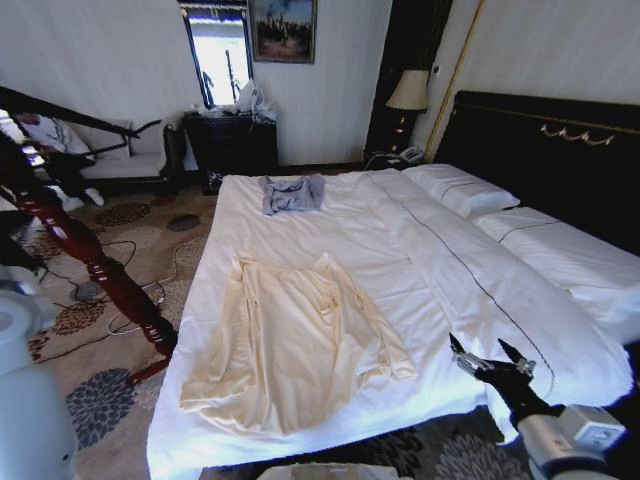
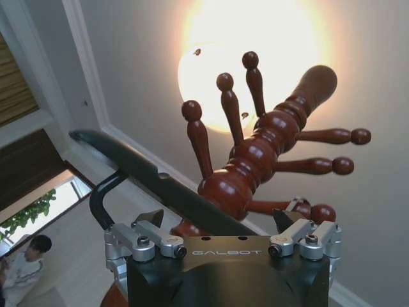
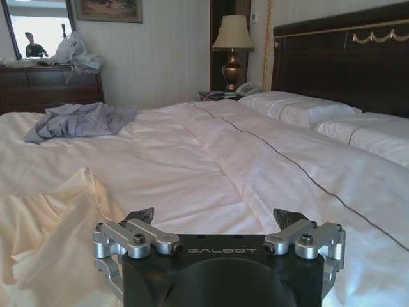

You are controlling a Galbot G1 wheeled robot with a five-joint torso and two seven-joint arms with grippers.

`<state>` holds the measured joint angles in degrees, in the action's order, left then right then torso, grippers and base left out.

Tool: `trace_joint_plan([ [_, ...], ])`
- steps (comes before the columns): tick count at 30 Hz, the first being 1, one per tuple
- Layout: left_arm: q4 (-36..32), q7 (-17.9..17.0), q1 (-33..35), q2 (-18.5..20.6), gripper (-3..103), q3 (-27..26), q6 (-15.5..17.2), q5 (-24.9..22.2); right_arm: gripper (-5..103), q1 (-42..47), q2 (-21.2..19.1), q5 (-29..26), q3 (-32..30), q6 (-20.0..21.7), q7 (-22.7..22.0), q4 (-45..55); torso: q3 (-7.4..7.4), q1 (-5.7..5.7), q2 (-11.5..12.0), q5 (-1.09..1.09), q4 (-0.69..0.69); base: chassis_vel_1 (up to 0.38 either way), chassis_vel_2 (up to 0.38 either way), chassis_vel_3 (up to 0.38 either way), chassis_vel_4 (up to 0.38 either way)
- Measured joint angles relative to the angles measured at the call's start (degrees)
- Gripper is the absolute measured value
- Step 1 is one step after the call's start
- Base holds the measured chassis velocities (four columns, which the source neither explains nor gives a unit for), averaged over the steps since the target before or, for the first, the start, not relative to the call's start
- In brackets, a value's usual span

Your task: Pick up the clothes from the bed and hang them on the clothes hanger.

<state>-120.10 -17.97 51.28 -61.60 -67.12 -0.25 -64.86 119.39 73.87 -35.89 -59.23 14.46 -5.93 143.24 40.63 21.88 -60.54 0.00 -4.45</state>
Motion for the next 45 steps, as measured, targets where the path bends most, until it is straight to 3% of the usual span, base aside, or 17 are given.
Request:
trace_joint_plan([
  [5, 0.84, 0.22, -0.74, -0.14, 96, 0.05, -0.01, 0.07, 100, 0.33, -0.02, -2.1, -0.98, 0.65, -0.46, -0.01, 0.0, 0.0, 0.0, -0.01, 0.0, 0.0, 0.0, 0.0, 0.0],
  [19, 3.09, -0.9, -6.25, 0.81, 92, 1.41, 1.86, -0.24, 100, 0.4, 0.85, -0.02, 0.3, 0.56, 0.08, 0.0, 0.0, 0.0, 0.0, 0.0, 0.0, 0.0, 0.0, 0.0, 0.0],
  [23, 3.92, -1.19, -7.49, 0.83, 86, 1.9, 2.49, -0.26, 100, 0.35, 1.0, 0.08, 0.42, 0.48, 0.13, 0.0, 0.0, 0.0, 0.0, -0.01, 0.0, 0.0, 0.0, 0.0, 0.0],
  [31, 3.88, -1.45, -8.74, 0.07, 55, 2.69, 3.7, -2.27, 100, 0.4, 1.25, -1.3, 0.68, 0.81, 0.05, 0.0, 0.0, 0.0, 0.0, 0.0, 0.0, 0.0, 0.0, 0.0, 0.0],
  [32, 3.88, -1.45, -8.74, 0.07, 55, 2.69, 3.7, -2.27, 100, 0.4, 1.25, -1.3, 0.68, 0.81, 0.05, 0.0, 0.0, 0.0, 0.0, 0.0, 0.0, 0.0, 0.0, 0.0, 0.0],
  [35, 3.81, -1.17, -8.78, 0.05, 39, 2.87, 3.64, -2.22, 100, 0.32, 1.35, -0.67, 0.97, 0.83, 0.11, 0.0, 0.0, 0.0, 0.0, 0.01, 0.0, 0.0, 0.0, 0.0, 0.0],
  [37, 3.8, -1.36, -8.71, 0.08, 39, 2.86, 3.67, -2.19, 100, 0.26, 1.38, -0.3, 1.14, 0.8, 0.18, 0.0, 0.0, 0.0, 0.0, 0.01, 0.0, 0.0, 0.0, 0.0, 0.0],
  [40, 3.74, -1.38, -8.61, 0.25, 25, 2.72, 3.46, -2.16, 100, 0.02, 1.57, 0.43, 1.89, 0.73, 0.32, 0.0, 0.0, 0.0, 0.0, 0.01, 0.02, 0.0, 0.0, 0.0, 0.0],
  [45, 3.71, -0.86, -8.58, 0.39, 23, 2.93, 3.48, -2.16, 100, -0.2, 1.86, 2.02, 2.95, 0.41, 0.7, 0.0, 0.0, 0.0, 0.0, -0.01, 0.0, 0.0, 0.0, 0.0, 0.0],
])
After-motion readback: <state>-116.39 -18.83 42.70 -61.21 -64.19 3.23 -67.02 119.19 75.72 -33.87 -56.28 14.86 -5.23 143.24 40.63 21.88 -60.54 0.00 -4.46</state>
